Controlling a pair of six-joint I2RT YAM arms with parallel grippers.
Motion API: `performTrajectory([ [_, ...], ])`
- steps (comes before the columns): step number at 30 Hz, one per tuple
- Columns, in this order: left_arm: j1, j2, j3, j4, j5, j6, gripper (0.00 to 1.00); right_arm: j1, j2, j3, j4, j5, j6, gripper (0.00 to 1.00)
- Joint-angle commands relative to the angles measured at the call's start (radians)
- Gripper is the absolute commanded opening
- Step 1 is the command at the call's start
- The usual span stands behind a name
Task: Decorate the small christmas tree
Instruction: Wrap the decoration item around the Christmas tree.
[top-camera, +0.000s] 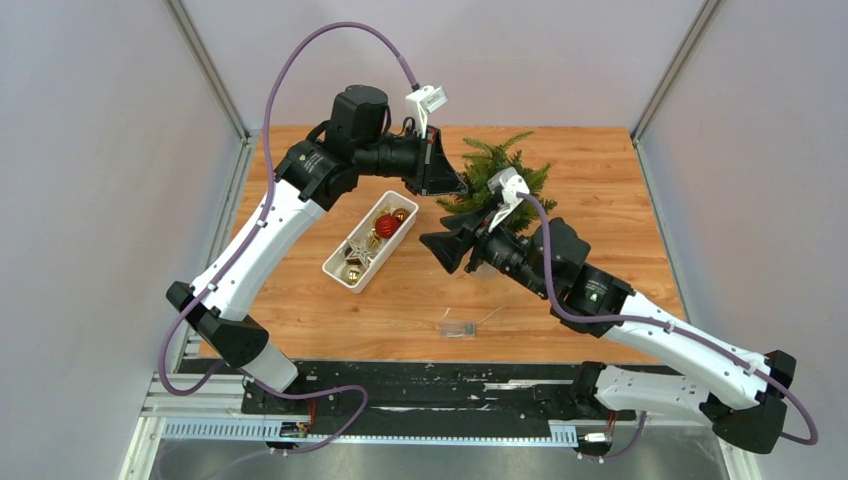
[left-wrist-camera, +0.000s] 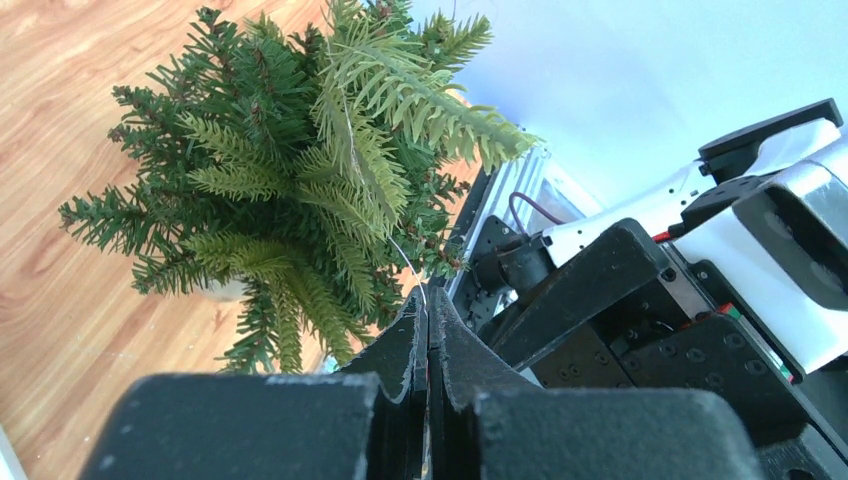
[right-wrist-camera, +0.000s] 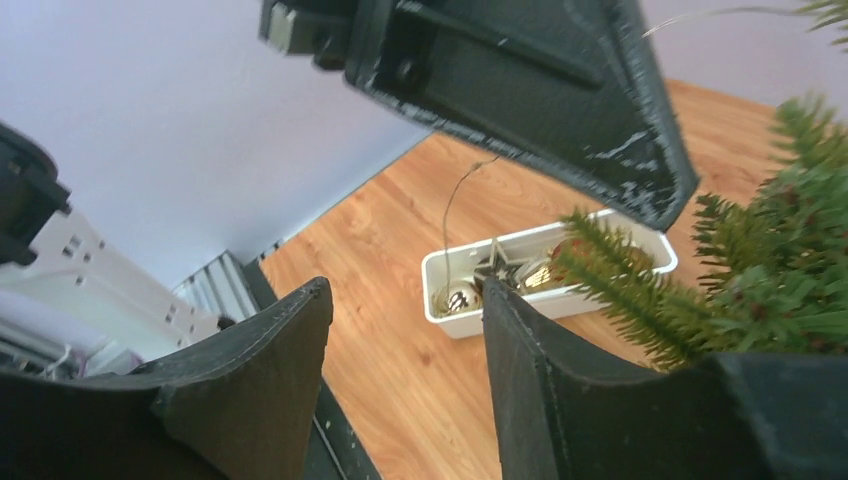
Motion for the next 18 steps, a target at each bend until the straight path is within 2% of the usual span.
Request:
performTrajectory([
  [1, 0.004, 0.003, 0.005, 0.04, 0.028, 0.001, 0.0, 0.005, 0.031, -0.014, 0.126, 0.13, 0.021, 0.54],
  [7, 0.003, 0.006, 0.003, 0.044, 0.032, -0.002, 0.0, 0.005, 0.08, -0.009, 0.172, 0.126, 0.013, 0.52],
  [13, 0.003, 0.004, 0.004, 0.037, 0.01, 0.012, 0.0, 0.006, 0.103, -0.019, 0.188, 0.128, 0.026, 0.44],
  [16, 0.004, 0.004, 0.003, 0.04, 0.024, 0.008, 0.0, 0.005, 0.107, -0.034, 0.202, 0.124, 0.028, 0.35],
  [18, 0.004, 0.006, 0.003, 0.041, 0.028, 0.005, 0.0, 0.005, 0.111, -0.032, 0.201, 0.119, 0.026, 0.24],
])
